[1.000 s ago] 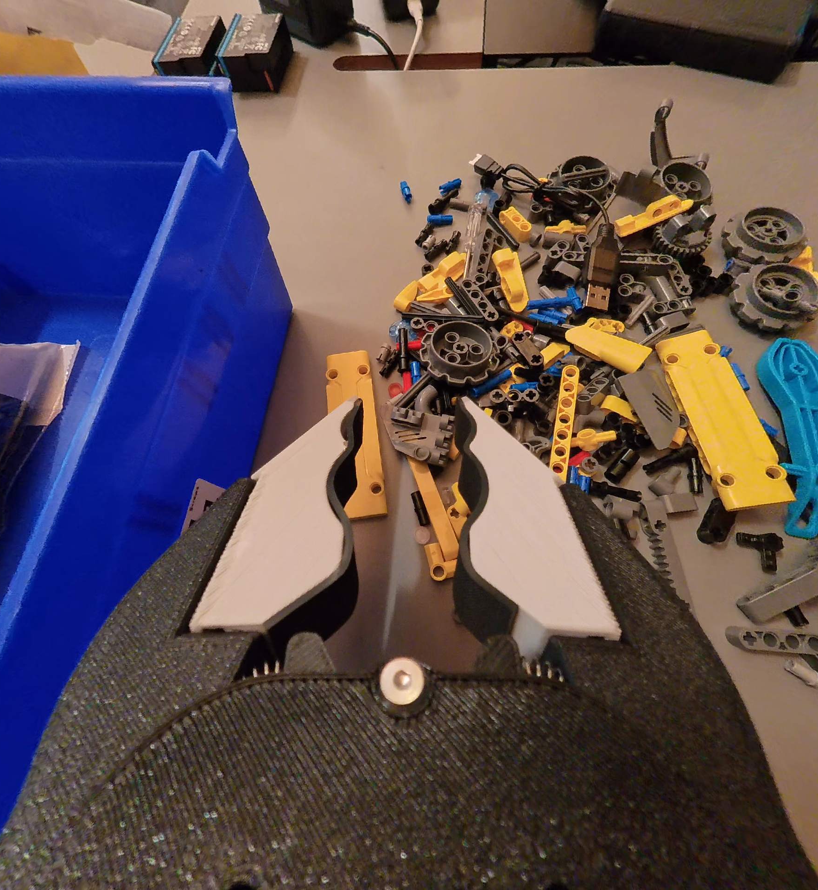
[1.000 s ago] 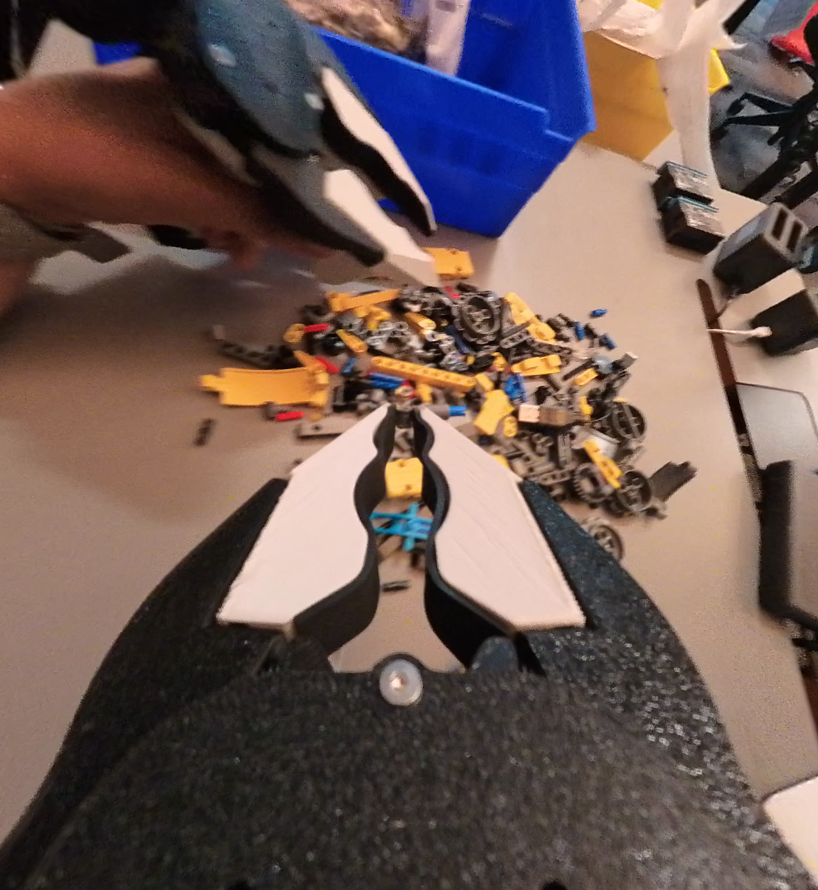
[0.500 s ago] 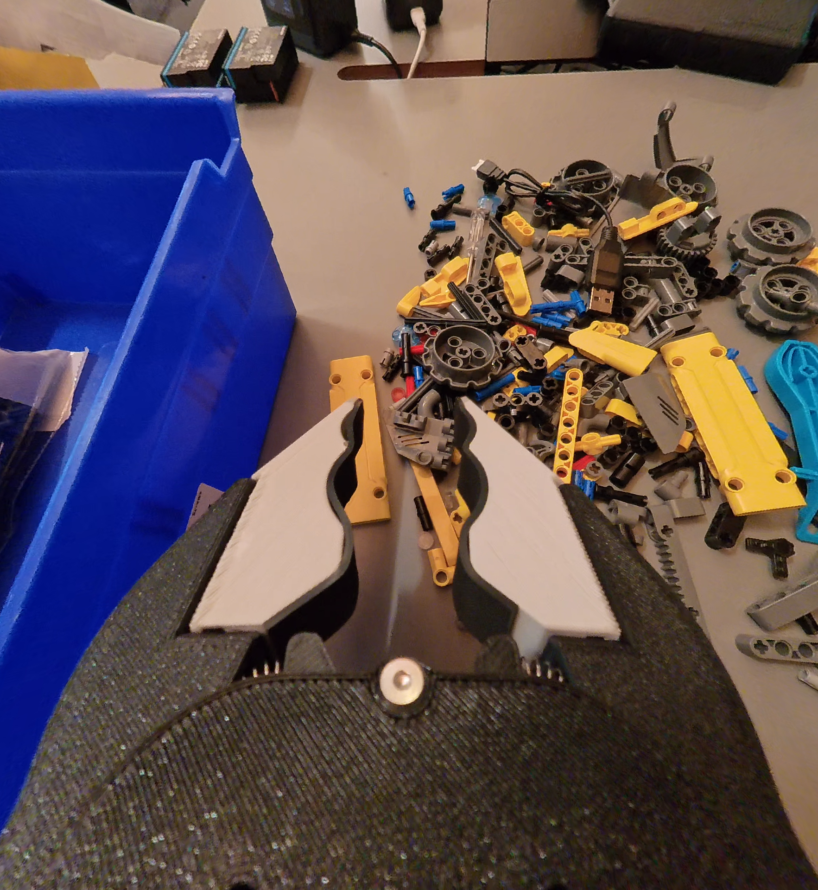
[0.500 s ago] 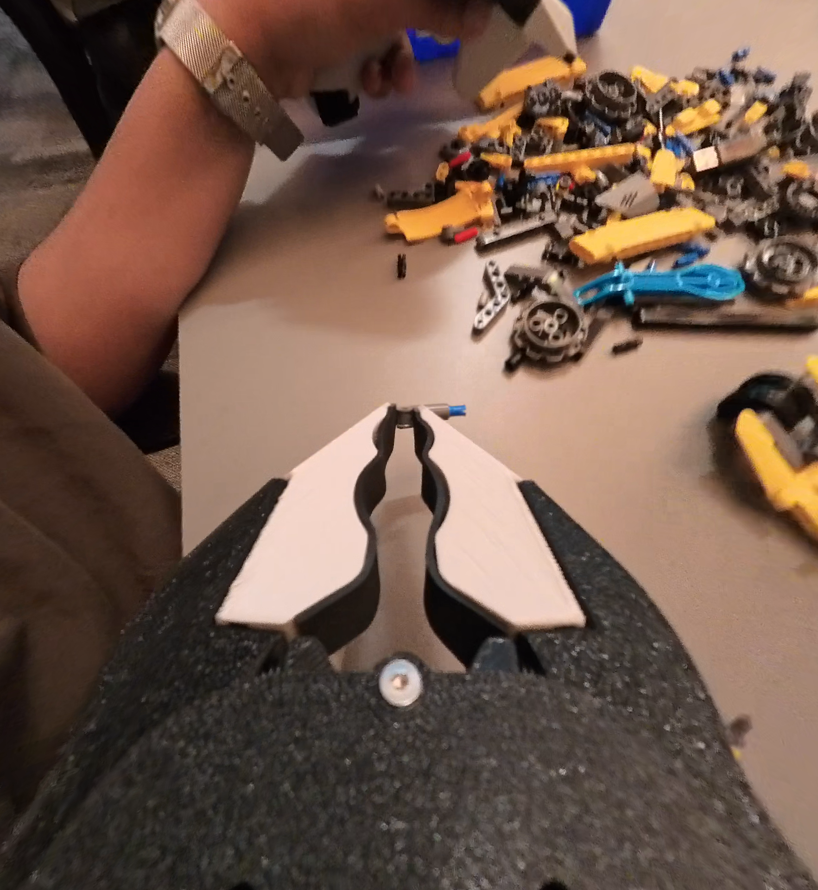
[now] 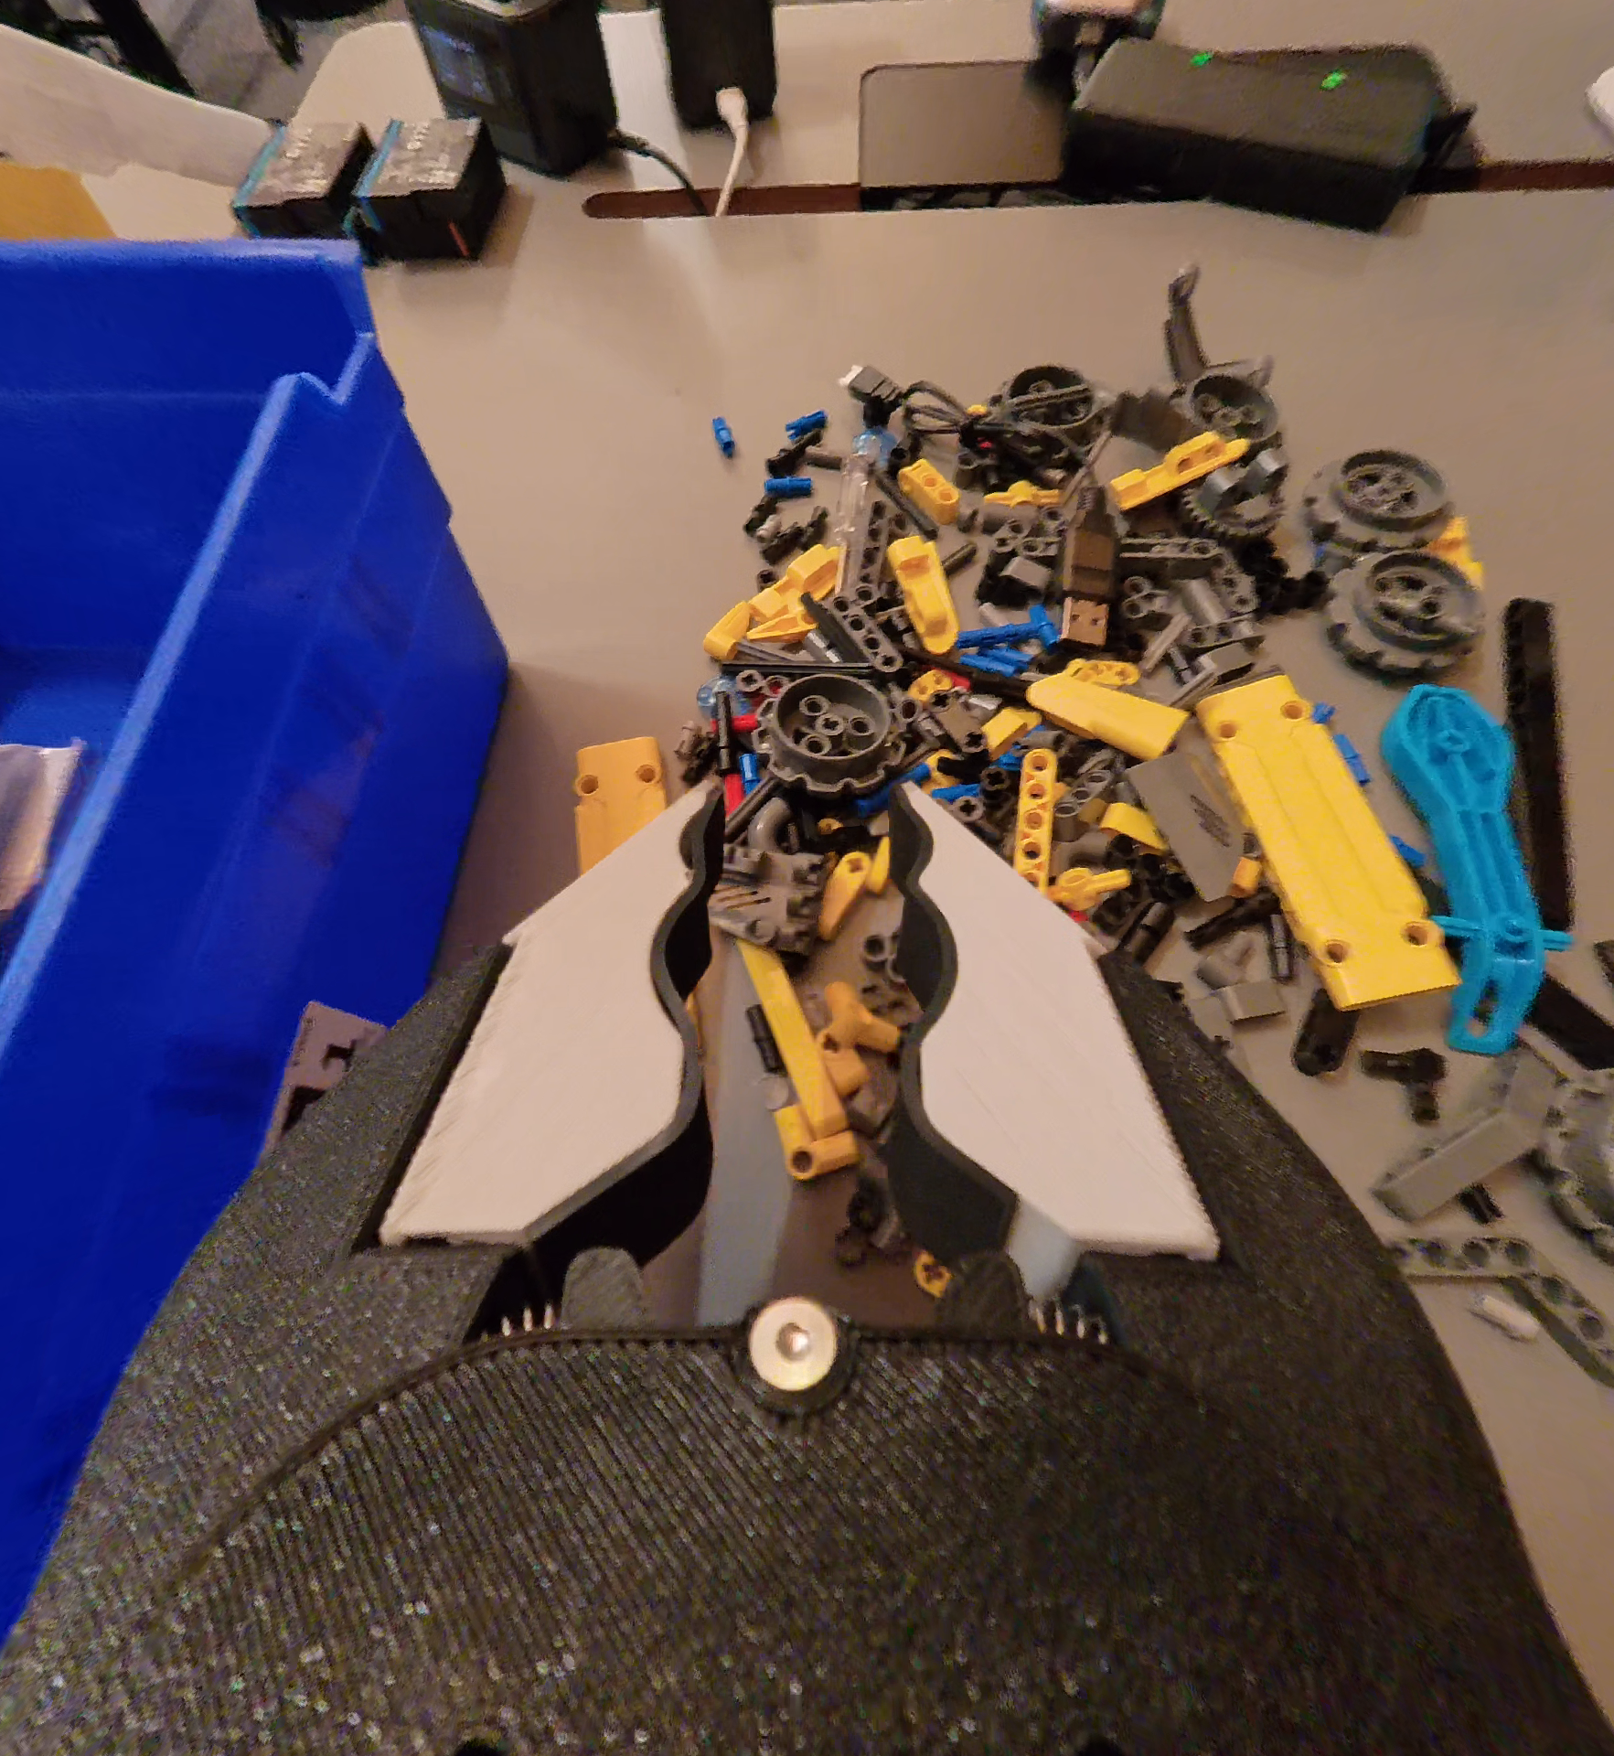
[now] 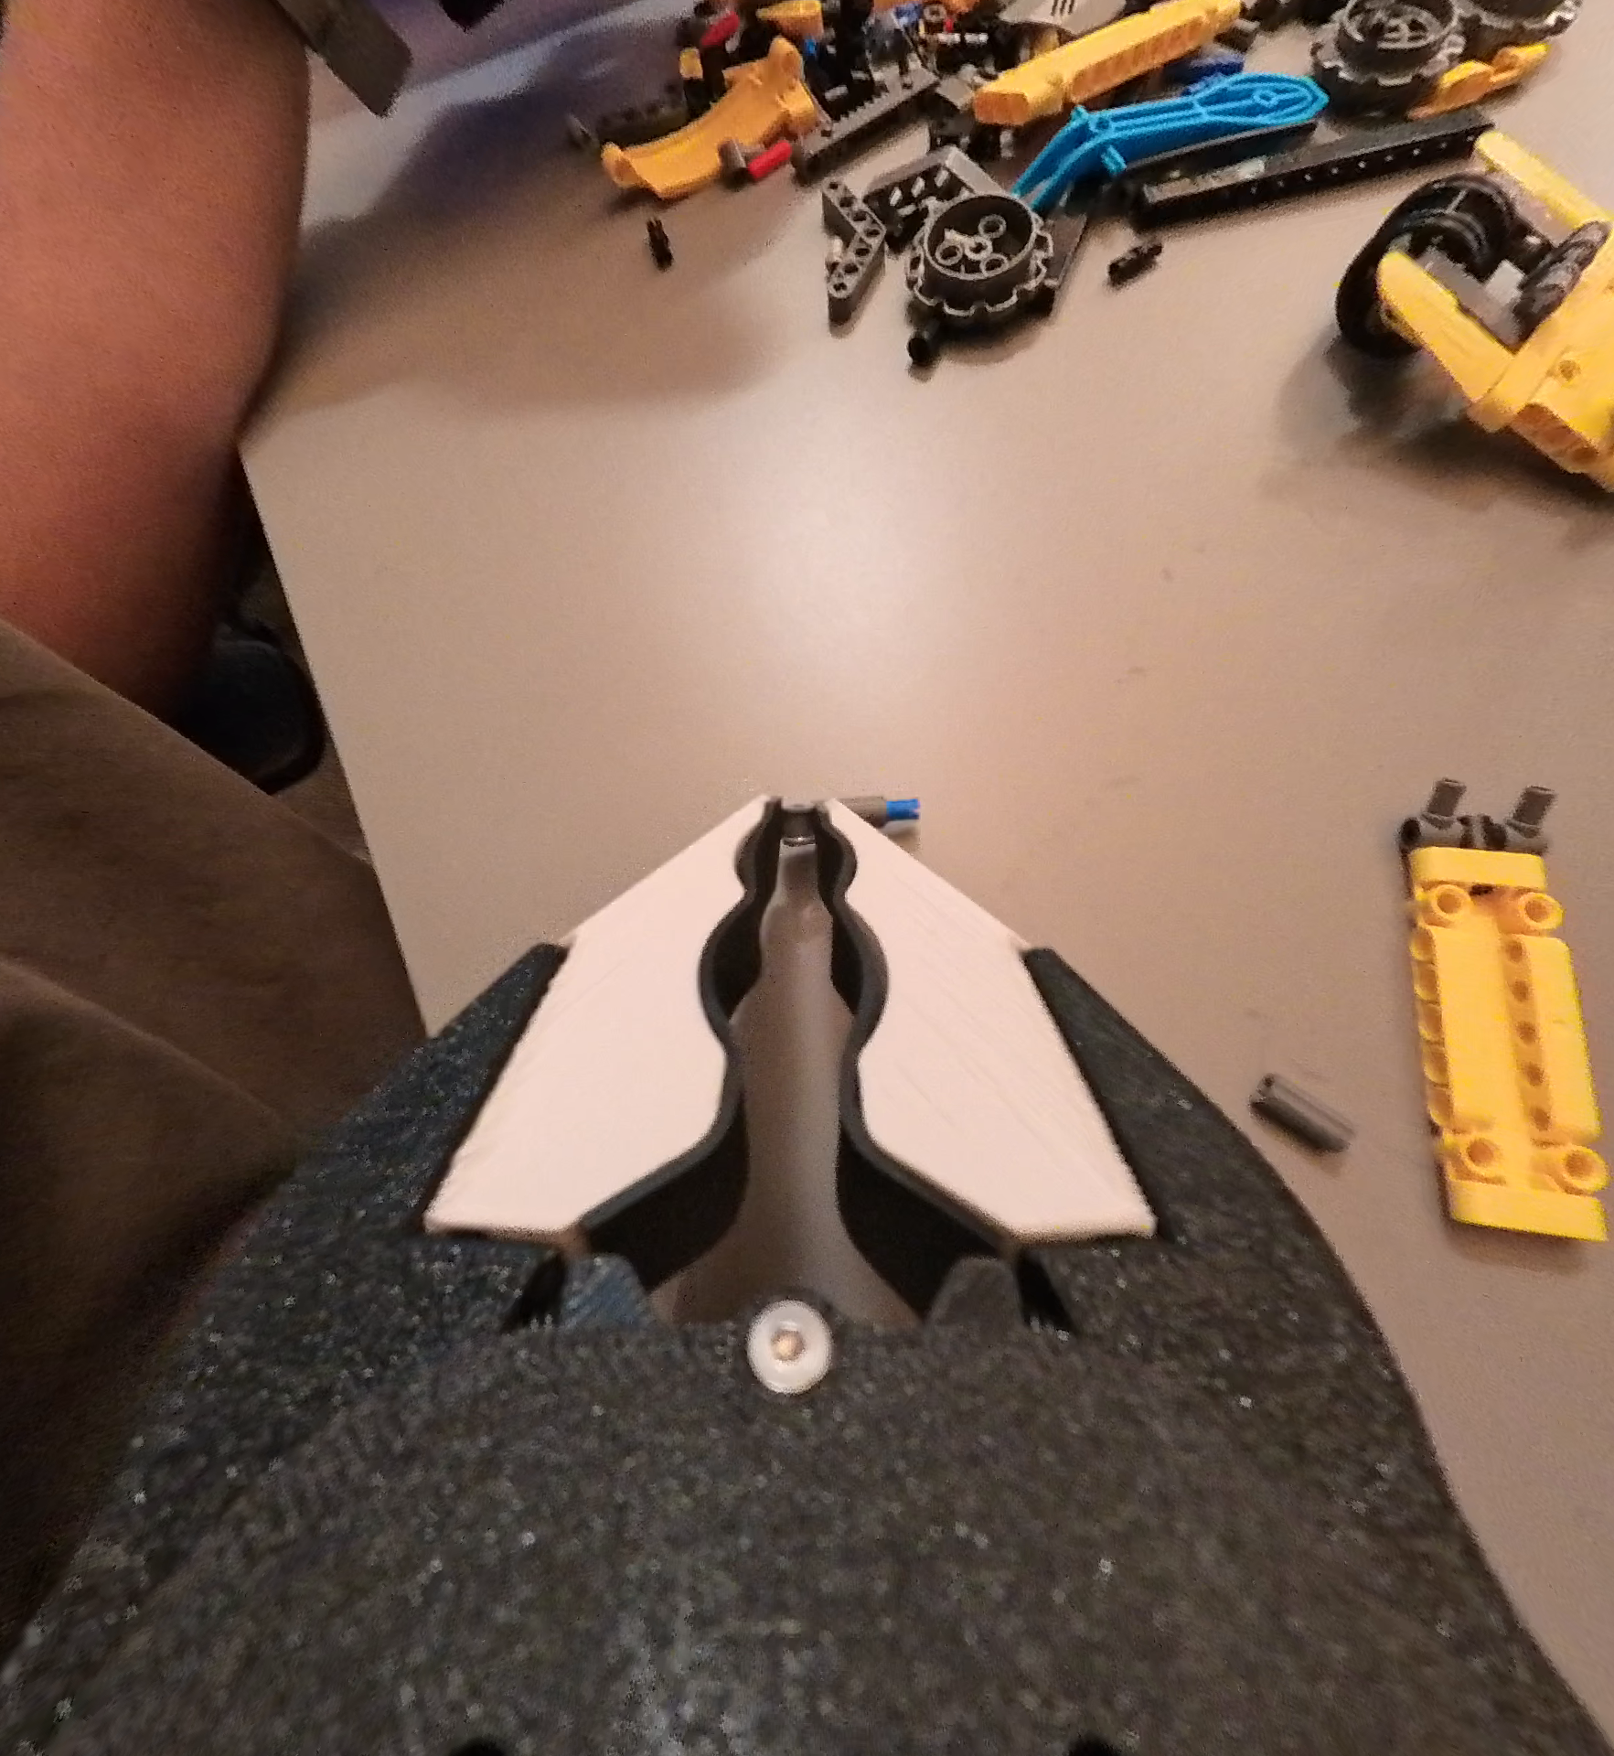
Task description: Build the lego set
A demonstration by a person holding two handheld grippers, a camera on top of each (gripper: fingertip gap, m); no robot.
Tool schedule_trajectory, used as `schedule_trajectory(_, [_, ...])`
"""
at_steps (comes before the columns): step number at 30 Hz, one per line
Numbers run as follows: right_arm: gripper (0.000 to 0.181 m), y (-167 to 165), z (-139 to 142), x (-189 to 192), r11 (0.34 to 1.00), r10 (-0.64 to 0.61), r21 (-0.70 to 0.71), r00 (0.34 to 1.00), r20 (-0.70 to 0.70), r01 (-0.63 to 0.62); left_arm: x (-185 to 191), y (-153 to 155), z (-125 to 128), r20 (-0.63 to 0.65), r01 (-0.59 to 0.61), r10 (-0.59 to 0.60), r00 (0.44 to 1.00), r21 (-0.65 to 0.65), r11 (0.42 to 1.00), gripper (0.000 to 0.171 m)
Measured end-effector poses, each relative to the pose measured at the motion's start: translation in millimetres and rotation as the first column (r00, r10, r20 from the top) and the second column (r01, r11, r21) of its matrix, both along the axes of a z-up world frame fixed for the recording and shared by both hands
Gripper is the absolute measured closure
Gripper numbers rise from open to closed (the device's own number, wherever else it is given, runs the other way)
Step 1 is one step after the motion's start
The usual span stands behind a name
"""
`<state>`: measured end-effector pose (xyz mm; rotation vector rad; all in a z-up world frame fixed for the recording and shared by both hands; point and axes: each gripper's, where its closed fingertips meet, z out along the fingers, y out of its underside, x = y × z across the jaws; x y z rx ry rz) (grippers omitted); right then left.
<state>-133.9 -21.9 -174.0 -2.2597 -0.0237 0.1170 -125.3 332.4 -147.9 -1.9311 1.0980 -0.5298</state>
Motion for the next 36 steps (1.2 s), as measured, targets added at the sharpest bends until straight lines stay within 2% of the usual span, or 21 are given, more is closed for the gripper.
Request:
schedule_trajectory(8, [0.175,3,-11,6,0.999,-0.014,-0.036,1.0,0.011,0.014,1,-1,11,0.11,0.013,-0.005,0.994,-0.069,0.998,0.139])
schedule_trajectory(15, [0.172,3,-14,7,0.998,-0.022,-0.057,0.998,-0.061,0.019,3,-3,7,0.071,0.017,-0.013,0.997,-0.049,0.999,0.138])
schedule_trajectory(18, [0.165,3,-13,7,0.999,-0.019,-0.049,0.997,-0.069,0.015,4,-3,4,0.056,0.017,-0.015,0.998,-0.046,0.999,0.138])
schedule_trajectory(24, [0.162,1,9,8,0.996,-0.008,0.091,0.998,-0.061,0.013,3,-2,2,0.041,0.01,-0.008,0.999,-0.039,0.999,0.138])
schedule_trajectory(28, [0.161,1,11,9,0.995,-0.007,0.103,0.995,-0.1,0.017,5,-4,2,0.047,0.015,-0.013,0.999,-0.039,0.999,0.138])
schedule_trajectory(36, [0.171,5,10,6,0.995,0.02,0.103,1.0,-0.007,-0.019,5,-4,1,0.044,0.015,-0.013,0.999,-0.044,0.999,0.137])
